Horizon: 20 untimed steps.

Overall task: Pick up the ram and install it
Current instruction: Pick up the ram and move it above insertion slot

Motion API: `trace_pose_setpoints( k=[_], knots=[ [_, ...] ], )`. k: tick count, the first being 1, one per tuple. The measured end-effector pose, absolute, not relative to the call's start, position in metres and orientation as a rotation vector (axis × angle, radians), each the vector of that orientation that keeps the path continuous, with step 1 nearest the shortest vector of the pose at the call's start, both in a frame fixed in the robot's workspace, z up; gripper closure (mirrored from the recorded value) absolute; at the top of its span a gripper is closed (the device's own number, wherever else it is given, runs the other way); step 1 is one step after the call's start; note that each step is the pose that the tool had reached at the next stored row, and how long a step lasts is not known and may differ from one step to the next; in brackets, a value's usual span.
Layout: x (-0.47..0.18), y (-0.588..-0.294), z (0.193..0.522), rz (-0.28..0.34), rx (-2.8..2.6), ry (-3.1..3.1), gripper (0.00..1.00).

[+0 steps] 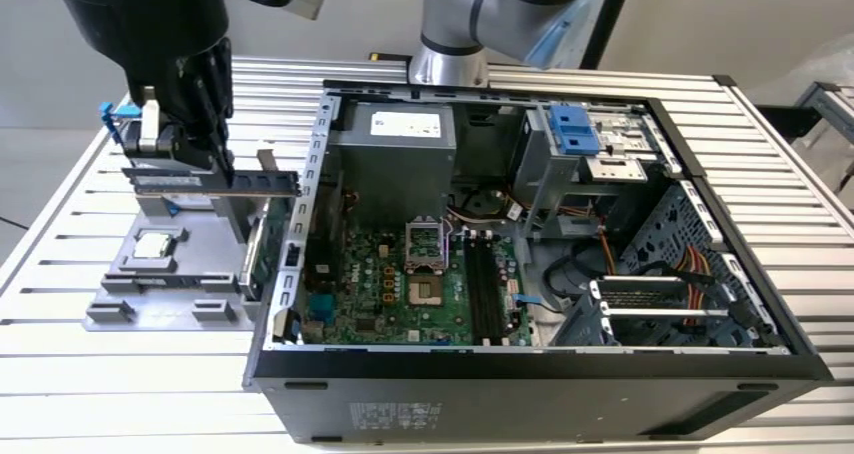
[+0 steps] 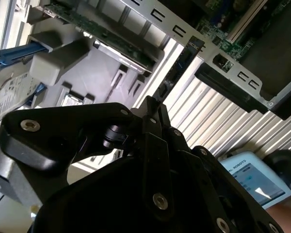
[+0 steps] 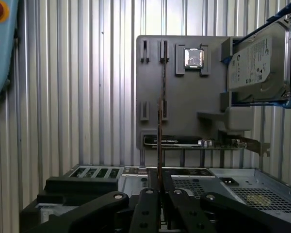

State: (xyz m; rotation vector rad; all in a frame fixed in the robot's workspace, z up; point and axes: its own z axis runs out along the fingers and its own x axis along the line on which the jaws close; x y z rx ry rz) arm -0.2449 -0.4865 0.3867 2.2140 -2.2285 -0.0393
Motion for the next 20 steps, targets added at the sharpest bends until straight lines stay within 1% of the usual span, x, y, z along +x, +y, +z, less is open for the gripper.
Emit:
trace_pose_setpoints(
  k=[20],
  knots=[
    [-0.214,-0.486,0.387,-0.040,2.214,-2.229,1.00]
  ],
)
